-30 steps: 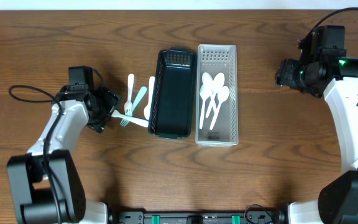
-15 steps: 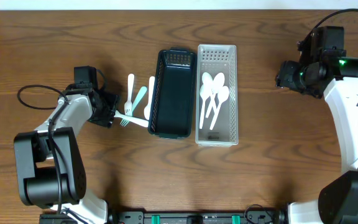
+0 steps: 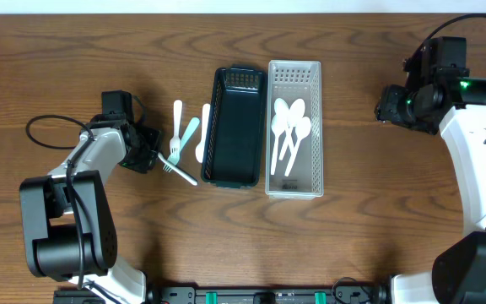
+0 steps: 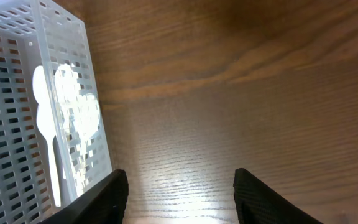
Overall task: Pack container
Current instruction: 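Grasp a white plastic fork left of the trays with the left gripper, then place the white fork into the dark green tray and release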
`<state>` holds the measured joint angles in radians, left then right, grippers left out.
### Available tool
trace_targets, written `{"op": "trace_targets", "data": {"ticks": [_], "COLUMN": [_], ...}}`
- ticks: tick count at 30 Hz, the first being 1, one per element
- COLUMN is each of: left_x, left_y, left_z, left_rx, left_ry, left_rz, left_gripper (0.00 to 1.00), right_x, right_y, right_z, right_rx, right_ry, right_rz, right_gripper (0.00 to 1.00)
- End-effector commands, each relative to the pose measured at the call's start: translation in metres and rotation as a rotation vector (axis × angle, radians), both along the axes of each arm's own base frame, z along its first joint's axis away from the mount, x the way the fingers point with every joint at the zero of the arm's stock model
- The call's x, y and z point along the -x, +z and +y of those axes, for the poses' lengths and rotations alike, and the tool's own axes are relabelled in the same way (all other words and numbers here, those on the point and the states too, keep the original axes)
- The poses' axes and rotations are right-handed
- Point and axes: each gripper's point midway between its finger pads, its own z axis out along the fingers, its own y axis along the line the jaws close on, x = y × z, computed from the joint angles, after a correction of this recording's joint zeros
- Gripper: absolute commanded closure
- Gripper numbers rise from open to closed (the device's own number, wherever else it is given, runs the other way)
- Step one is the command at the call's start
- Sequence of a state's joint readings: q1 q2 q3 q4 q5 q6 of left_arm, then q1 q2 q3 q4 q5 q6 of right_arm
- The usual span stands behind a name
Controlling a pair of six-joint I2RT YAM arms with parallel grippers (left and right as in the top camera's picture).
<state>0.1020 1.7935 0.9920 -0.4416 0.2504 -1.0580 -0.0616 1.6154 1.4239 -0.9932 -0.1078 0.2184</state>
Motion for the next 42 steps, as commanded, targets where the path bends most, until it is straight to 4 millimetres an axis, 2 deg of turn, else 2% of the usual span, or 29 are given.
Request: {"op": "trace_targets", "data": {"ticks": [1, 3, 6, 11, 14, 18, 21, 25, 28, 33, 34, 35, 36, 39, 42], "left_x": [-0.009, -0.017, -0.024, -0.028, -0.023, -0.015, -0.007, 0.003, 0.005, 0.0, -0.003, -0.006, -0.01, -0.02, -0.027], "left_y": [0.012, 0.029, 0.066, 0.142, 0.184, 0.214, 0.219, 0.216, 0.202, 0.171, 0.163, 0.157, 0.151, 0.148, 0.168], "left_z": [-0.002, -0.002, -0.001, -0.004, -0.015, -0.046, -0.082, -0.132, -0.15, -0.179, -0.182, -0.183, -0.185, -0.183, -0.17], "left_rx": [-0.001, -0.027, -0.072, -0.165, -0.22, -0.251, -0.239, -0.239, -0.313, -0.336, -0.34, -0.344, -0.348, -0.383, -0.439], "left_ry": [-0.086, -0.159, -0.263, -0.438, -0.548, -0.679, -0.786, -0.97, -1.073, -1.245, -1.271, -1.287, -1.305, -1.325, -1.284], "left_rz": [-0.05, -0.105, -0.178, -0.314, -0.392, -0.481, -0.513, -0.543, -0.516, -0.491, -0.483, -0.476, -0.474, -0.493, -0.51], "left_gripper": [0.89, 0.9, 0.91, 0.94, 0.94, 0.94, 0.94, 0.95, 0.94, 0.94, 0.91, 0.83, 0.67, 0.39, 0.35], "right_x": [0.001, 0.002, 0.003, 0.003, 0.003, 0.002, 0.002, 0.001, 0.001, 0.002, 0.002, 0.002, 0.003, 0.003, 0.004], "right_y": [-0.001, -0.001, -0.002, -0.002, -0.002, -0.001, -0.001, -0.001, -0.001, -0.001, -0.001, -0.001, -0.001, -0.002, -0.002], "right_z": [-0.001, -0.001, -0.001, 0.0, 0.0, -0.001, -0.001, -0.001, 0.0, 0.0, 0.0, 0.0, 0.001, 0.001, 0.001], "right_rx": [0.007, 0.007, 0.006, 0.003, 0.003, 0.003, 0.002, 0.001, -0.002, -0.002, -0.002, -0.003, -0.005, -0.006, -0.006], "right_ry": [0.009, 0.01, 0.01, 0.011, 0.011, 0.011, 0.009, 0.007, 0.008, 0.009, 0.008, 0.008, 0.01, 0.01, 0.01], "right_rz": [0.007, 0.009, 0.013, 0.012, 0.012, 0.011, 0.008, 0.007, 0.007, 0.008, 0.009, 0.011, 0.013, 0.014, 0.016], "right_gripper": [0.43, 0.44, 0.44, 0.44, 0.44, 0.44, 0.45, 0.45, 0.45, 0.45, 0.45, 0.45, 0.45, 0.45, 0.45]}}
